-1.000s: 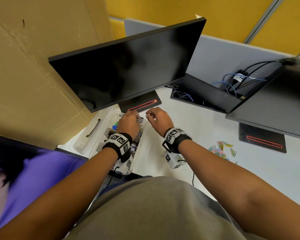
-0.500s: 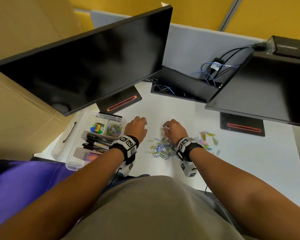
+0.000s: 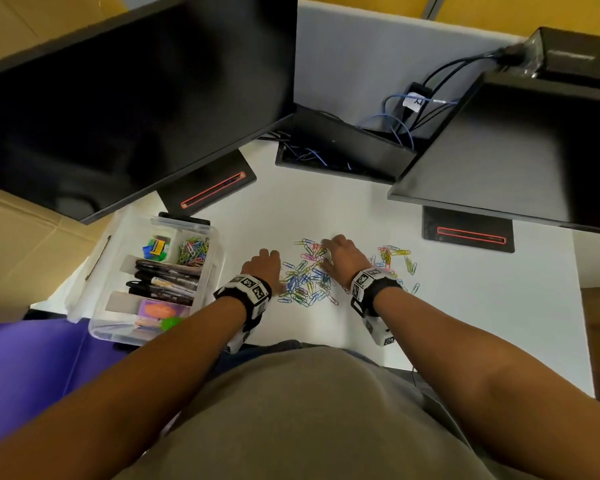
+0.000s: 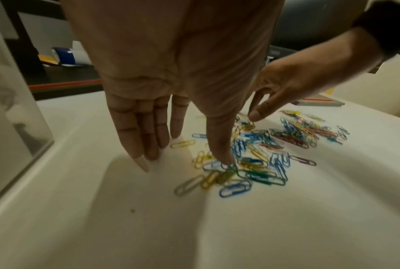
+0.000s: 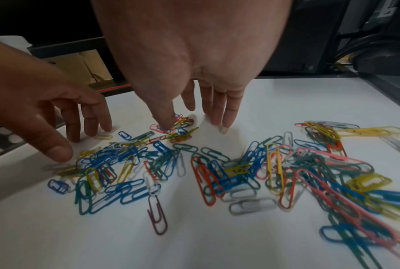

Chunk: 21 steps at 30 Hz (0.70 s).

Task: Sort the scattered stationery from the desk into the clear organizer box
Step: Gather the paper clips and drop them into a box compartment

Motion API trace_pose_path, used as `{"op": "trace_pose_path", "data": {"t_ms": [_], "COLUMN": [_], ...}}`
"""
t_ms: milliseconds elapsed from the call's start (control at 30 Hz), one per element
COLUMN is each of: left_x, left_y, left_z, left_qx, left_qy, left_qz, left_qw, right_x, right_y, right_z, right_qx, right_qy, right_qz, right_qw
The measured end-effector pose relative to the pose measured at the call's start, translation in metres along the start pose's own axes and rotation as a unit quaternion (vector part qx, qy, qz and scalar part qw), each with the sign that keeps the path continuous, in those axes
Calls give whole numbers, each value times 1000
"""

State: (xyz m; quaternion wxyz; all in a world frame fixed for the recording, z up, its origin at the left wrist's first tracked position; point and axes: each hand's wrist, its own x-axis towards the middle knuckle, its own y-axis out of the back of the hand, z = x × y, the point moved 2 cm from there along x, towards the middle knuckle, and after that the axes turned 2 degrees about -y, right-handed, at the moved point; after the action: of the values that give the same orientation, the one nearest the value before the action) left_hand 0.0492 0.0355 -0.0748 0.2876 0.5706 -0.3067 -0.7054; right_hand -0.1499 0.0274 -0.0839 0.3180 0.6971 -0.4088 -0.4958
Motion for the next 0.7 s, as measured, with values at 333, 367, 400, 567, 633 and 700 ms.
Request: {"op": "trace_pose_path", "data": {"t_ms": [333, 367, 400, 567, 633, 700], "left_x": [5, 5, 6, 15, 17, 17], "left_y": [-26, -28, -28, -27, -28, -29], "left_z": [29, 31, 32, 35, 36, 37], "left_qx": [-19, -14, -14, -54, -56, -51], "left_qy": [-10, -11, -10, -38, -55, -68], "left_qz": [29, 35, 42, 47, 51, 55], "left_qw": [999, 999, 999, 997, 996, 995], "right_x": [22, 22, 21, 14, 11, 9], "right_y": [0, -1, -2, -7, -8, -10], "right_z": [-7, -6, -5, -1, -2, -1], "right_qx": [-96, -97, -96, -86, -87, -86], "right_qy": [119, 130, 141, 169, 173, 173], "right_qz": [-70, -69, -69, -55, -42, -33], "right_qw": [986, 984, 983, 980, 980, 981]}}
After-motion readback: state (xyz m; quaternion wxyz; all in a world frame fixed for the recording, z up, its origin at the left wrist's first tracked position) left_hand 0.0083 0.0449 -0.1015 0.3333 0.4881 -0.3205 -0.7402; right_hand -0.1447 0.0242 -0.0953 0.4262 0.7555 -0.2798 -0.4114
